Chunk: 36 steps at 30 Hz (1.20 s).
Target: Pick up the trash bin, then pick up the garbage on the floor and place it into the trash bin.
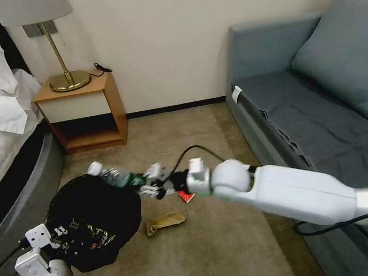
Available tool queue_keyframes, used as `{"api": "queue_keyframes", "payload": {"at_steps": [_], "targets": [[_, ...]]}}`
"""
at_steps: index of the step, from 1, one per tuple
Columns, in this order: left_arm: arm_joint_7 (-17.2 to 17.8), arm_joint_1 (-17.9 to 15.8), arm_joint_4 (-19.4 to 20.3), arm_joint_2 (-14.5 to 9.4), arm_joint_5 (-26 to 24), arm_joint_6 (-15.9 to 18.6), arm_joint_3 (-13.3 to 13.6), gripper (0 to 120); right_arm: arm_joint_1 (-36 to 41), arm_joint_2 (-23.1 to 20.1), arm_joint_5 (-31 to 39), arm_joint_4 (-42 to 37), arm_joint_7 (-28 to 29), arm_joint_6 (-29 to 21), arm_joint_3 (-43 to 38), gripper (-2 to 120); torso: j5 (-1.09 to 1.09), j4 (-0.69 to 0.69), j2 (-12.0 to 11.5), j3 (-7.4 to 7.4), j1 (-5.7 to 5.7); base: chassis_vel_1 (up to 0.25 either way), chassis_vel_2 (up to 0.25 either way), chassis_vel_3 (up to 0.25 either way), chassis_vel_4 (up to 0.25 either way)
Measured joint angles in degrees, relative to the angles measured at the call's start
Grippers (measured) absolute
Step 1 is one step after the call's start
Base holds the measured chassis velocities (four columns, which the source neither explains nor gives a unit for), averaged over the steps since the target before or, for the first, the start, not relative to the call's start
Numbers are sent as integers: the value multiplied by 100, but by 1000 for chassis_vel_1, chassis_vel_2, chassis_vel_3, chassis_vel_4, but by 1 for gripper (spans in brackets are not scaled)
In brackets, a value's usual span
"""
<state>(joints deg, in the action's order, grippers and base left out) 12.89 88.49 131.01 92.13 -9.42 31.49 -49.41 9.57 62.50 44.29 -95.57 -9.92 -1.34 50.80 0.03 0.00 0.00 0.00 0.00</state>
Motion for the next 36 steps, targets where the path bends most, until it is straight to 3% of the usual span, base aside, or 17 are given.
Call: {"api": "queue_keyframes", "payload": {"at_steps": [5, 12, 26, 28, 30, 36], "targets": [[8, -2, 6, 0, 9, 0, 13, 3, -85, 771, -103, 550, 450, 54, 507, 20, -2, -3, 0, 0, 0, 0, 0, 0, 0], [9, -5, -11, 0, 4, -20, 6, 3, -134, 1131, -276, 1075, 812, 116, 768, 22, -1, -1, 0, 0, 0, 0, 0, 0, 0], [4, -46, -95, 0, -23, -29, -3, 3, -92, 1240, -222, 1143, 1026, 148, 837, 77, -2, 0, 0, 0, 0, 0, 0, 0, 0], [4, -47, -96, 0, -23, -30, -2, 3, -91, 1238, -221, 1136, 1027, 149, 837, 78, -3, -1, 0, 0, 0, 0, 0, 0, 0], [4, -47, -97, 0, -20, -32, 8, 3, -89, 1219, -217, 1087, 1049, 149, 836, 92, -2, -1, 0, 0, 0, 0, 0, 0, 0], [4, -29, -67, 0, -17, -39, 19, 3, -138, 1138, -220, 933, 1150, 117, 682, 99, -3, -1, 0, 0, 0, 0, 0, 0, 0]]}}
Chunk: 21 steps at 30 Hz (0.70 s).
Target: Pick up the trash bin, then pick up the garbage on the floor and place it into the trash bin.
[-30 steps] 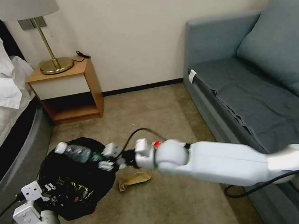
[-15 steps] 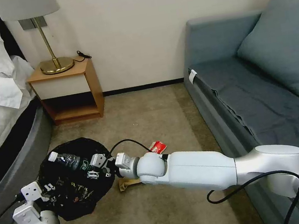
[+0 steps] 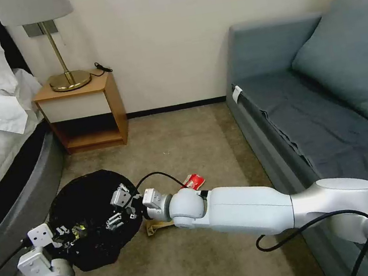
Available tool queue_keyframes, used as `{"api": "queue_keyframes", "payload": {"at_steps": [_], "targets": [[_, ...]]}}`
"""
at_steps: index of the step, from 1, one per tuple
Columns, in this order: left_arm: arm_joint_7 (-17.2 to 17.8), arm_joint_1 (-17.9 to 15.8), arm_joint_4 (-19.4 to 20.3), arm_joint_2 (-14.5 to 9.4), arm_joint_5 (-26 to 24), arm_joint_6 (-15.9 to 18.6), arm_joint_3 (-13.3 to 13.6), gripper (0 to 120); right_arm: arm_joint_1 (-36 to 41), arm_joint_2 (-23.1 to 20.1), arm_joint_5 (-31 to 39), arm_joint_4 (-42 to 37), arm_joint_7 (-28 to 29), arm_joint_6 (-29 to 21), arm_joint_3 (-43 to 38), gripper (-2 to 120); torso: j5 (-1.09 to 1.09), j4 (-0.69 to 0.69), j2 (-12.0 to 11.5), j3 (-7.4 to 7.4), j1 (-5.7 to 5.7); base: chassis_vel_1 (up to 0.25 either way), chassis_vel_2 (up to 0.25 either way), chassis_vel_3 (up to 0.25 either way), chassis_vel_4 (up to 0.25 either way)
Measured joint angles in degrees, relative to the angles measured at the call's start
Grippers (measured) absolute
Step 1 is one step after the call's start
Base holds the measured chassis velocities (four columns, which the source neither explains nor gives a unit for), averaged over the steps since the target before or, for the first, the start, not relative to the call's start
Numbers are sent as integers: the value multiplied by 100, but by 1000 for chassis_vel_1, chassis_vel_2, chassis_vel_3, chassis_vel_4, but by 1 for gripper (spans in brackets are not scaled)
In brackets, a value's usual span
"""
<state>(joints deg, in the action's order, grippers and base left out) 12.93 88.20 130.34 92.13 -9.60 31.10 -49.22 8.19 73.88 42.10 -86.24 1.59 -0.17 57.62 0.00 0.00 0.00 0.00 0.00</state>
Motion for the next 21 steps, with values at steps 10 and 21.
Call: {"api": "queue_keyframes", "payload": {"at_steps": [10, 21], "targets": [[0, 8, 40, 0, -17, -2, -45, 3, 16, -1255, -417, -854, 203, -177, -1277, 99, -1, 0, 0, 0, 0, 0, 0, 0, 0], [-16, 9, 48, 0, -67, -4, -70, 3, 2176, -2735, -616, -2825, 1724, -978, -4377, 100, -3, 1, 0, -1, 0, 0, 0, 0, 0]]}}
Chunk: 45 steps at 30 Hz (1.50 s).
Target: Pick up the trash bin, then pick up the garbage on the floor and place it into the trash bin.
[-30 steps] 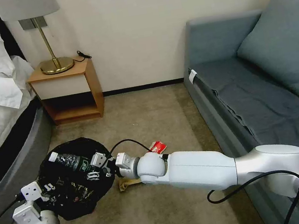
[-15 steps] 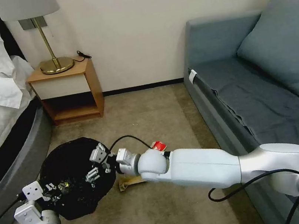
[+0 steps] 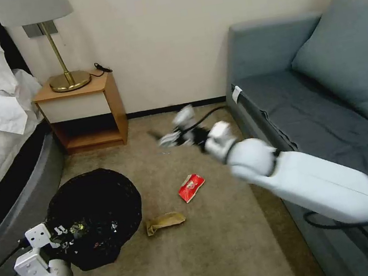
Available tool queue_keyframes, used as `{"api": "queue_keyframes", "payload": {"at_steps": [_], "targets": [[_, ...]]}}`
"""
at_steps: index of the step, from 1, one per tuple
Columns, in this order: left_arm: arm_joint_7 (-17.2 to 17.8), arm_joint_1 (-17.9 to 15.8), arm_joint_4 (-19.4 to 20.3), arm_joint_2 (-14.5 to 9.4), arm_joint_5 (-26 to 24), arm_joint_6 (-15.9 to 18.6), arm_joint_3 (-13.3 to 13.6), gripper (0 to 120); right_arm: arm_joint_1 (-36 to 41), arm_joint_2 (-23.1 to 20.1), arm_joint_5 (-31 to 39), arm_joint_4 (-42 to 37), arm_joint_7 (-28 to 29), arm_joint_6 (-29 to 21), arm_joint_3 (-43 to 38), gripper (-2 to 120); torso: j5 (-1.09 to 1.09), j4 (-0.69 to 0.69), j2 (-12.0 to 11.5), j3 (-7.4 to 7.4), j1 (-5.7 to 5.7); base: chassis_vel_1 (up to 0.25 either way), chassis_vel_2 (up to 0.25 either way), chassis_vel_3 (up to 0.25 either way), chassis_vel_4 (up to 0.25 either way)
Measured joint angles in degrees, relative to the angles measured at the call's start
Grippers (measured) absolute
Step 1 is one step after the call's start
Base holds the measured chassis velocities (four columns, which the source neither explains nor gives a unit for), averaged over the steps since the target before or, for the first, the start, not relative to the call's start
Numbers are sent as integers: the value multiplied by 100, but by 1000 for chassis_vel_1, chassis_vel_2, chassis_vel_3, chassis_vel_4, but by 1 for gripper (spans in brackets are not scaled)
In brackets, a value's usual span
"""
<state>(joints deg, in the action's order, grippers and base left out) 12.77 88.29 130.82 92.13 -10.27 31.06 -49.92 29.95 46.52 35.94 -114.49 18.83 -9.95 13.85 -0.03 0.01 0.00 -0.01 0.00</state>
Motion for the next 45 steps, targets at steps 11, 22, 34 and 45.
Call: {"api": "queue_keyframes", "payload": {"at_steps": [11, 22, 34, 45], "targets": [[-9, 15, 22, 0, 23, -1, 96, 3, 2834, 181, -641, -1466, 602, 134, -2684, 100, 3, 1, 0, 0, 0, 0, 0, 0, 0], [-29, 40, 58, 0, 11, -10, 87, 3, 4389, 1249, -1580, -1724, 512, 571, -2818, 100, 4, -1, 0, 0, 0, 0, 0, 0, 0], [-45, -4, 20, 0, -9, -31, 42, 3, 4695, 2275, -2568, -1177, -209, 1487, -2418, 100, 3, -1, 0, 0, 0, 0, 0, 0, 0], [-48, -50, -45, 0, -71, -52, -46, 3, 4640, 2241, -2564, -1009, -321, 1651, -2340, 100, 3, -1, 0, 0, -1, 0, 0, 0, 0]]}}
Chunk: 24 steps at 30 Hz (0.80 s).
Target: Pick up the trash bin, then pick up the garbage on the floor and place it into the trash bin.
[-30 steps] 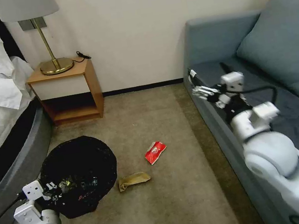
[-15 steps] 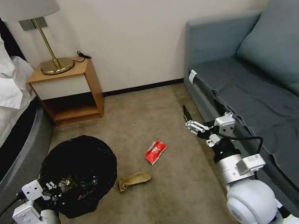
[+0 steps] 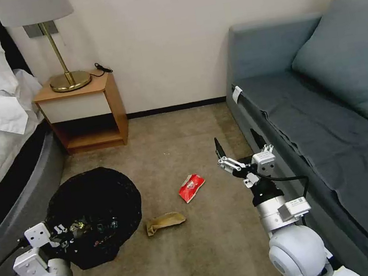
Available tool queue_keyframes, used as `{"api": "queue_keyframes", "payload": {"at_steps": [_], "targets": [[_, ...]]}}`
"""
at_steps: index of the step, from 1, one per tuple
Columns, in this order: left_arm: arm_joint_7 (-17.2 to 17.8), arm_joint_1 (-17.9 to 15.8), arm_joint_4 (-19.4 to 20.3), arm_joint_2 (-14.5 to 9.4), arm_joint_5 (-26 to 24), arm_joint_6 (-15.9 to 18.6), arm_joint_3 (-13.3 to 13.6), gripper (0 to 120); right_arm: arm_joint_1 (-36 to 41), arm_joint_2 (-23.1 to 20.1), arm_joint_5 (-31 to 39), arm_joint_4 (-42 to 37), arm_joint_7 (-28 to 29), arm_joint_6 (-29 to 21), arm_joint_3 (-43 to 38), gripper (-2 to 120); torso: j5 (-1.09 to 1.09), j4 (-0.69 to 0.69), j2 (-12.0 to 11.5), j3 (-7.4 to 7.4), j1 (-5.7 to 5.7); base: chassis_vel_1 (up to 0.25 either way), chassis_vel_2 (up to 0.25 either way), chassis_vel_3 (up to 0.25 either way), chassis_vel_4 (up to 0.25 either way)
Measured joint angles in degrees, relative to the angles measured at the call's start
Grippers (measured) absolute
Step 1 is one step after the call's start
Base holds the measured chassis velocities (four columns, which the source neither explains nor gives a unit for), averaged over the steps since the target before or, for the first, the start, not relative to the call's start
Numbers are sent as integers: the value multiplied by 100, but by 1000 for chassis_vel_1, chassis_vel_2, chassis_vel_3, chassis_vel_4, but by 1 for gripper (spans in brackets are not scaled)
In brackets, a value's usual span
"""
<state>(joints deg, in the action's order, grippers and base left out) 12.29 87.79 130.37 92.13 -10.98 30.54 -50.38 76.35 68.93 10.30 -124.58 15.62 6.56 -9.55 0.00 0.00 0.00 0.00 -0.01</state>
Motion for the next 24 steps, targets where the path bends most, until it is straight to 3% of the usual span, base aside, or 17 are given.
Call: {"api": "queue_keyframes", "payload": {"at_steps": [24], "targets": [[-7, 9, -13, 0, -3, -51, -18, 3, -79, -114, 25, 58, -11, -7, 44, 100, 0, 0, -1, 1, 0, -84, 81, 86, -77]]}}
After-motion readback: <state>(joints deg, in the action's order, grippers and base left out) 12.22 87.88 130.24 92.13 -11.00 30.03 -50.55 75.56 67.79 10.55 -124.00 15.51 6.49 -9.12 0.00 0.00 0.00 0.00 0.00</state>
